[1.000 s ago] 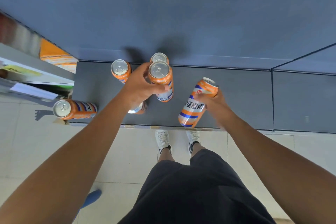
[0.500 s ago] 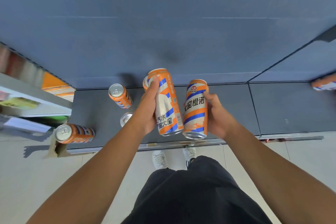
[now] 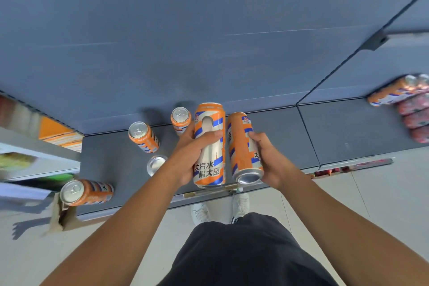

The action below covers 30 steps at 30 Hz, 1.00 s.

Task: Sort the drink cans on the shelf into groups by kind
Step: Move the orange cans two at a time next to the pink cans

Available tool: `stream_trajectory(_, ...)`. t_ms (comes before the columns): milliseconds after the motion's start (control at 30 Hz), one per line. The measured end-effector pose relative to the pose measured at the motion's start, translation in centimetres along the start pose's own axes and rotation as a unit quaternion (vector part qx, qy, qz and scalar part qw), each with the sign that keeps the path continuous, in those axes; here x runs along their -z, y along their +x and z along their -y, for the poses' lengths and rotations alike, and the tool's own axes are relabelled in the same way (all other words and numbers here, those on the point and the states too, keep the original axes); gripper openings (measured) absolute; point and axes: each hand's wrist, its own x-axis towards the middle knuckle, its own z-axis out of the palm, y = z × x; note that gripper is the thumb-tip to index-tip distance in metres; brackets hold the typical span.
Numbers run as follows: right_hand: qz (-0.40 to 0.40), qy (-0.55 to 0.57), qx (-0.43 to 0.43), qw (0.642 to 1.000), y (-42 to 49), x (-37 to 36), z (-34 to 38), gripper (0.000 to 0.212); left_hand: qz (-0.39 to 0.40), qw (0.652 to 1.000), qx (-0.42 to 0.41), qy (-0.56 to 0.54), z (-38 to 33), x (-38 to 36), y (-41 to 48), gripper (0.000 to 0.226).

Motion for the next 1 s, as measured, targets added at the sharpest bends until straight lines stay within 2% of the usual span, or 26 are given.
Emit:
stream_trajectory(133, -0.008, -0.015, 0.018, 1.0, -0.5, -0.1, 0.0, 0.047, 0.002, 1.0, -0.003, 0.016, 0.2, -0.8, 0.1, 0.035)
stream_trajectory(267, -0.053, -0.053, 0.086, 0.993, -1.0, 0.4, 0.4, 0.037, -0.004, 0.997, -0.03, 0.072, 0.3, -2.0, 0.4, 0.042)
stream_trajectory(433, -0.082, -0.056, 0.143, 0.985, -2.5, 2.0, 1.8, 0.026, -0.02, 0.992, -0.055, 0.109, 0.1, -4.6, 0.9, 0.034)
stream_trajectory(667, -0.05, -0.061, 0.188, 0.979, -6.0, 7.3, 3.8, 0.034, -0.006, 0.982, -0.092, 0.164, 0.8, -11.1, 1.0, 0.036)
stream_trajectory(800, -0.06, -0.051, 0.228, 0.97, -8.5, 11.8, 4.9, 0.038, -0.002, 0.976, -0.101, 0.194, 2.2, -16.2, 0.9, 0.054)
stream_trajectory(1000, -0.102, -0.047, 0.276, 0.955, -12.8, 20.5, 6.2, 0.051, 0.042, 0.982, -0.052, 0.174, 5.5, -25.2, 1.3, 0.063)
